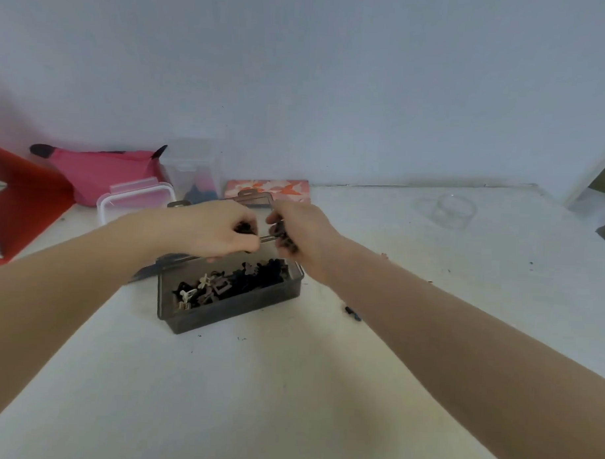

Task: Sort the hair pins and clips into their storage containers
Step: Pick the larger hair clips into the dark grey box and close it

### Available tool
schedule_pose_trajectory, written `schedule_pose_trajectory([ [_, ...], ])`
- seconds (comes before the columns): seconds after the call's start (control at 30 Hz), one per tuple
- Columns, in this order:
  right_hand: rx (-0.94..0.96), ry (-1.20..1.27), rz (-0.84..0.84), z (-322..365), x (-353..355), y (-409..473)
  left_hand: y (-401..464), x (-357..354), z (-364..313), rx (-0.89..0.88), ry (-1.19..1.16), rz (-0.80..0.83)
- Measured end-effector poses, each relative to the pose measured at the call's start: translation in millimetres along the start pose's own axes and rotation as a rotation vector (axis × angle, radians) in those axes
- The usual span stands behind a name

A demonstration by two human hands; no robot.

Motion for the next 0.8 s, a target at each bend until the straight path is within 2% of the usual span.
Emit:
schedule_pose_trajectory([
  [0.07,0.182,-0.286,-0.041,5.4,-20.7,-3.7,-12.8,0.0,5.2,-0.072,0.072,-0.1],
  [0.13,0.33,-0.553,-0.069,5.8,-36.3,-15.2,-25.3,-6.8,3.7,-0.16,0.044,-0.166],
  [0.2,0.442,-0.704,-0.065,3.7,-46.3,-25.9,-34.3,-15.3,7.2,-0.14,0.039,-0.184],
  [0.37,0.592,-0.727,-0.076,11.6,-40.4,-41.3,-42.6,-21.2,8.9,-0.106,0.116,-0.2],
  [0.53,0.663,-0.791,-0.225,34.6,30.2,-49.4,-36.9,-5.2,-14.5,-0.047,0.192,-0.214],
  [0.6,0.577,-0.876,-0.302,35.8,75.9,-43.6,-28.9,-3.2,-39.7,-0.08,0.171,-0.227],
  [0.67,0.385,-0.961,-0.318,26.5,124.9,-36.8,-16.6,-9.1,-69.5,-0.128,0.118,-0.229],
  [0.8,0.087,-1.201,-0.162,-5.4,188.8,-37.4,10.0,-34.3,-125.7,-0.252,0.08,-0.189],
])
Point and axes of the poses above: each hand's wrist, its own y-axis towards the middle knuckle, its own x-axis out of the back of the hand, z = x × y, the point moved 9 cm from there along y, towards the middle knuckle, and after that the axes turned 2 degrees about -y, right-handed, at the moved point
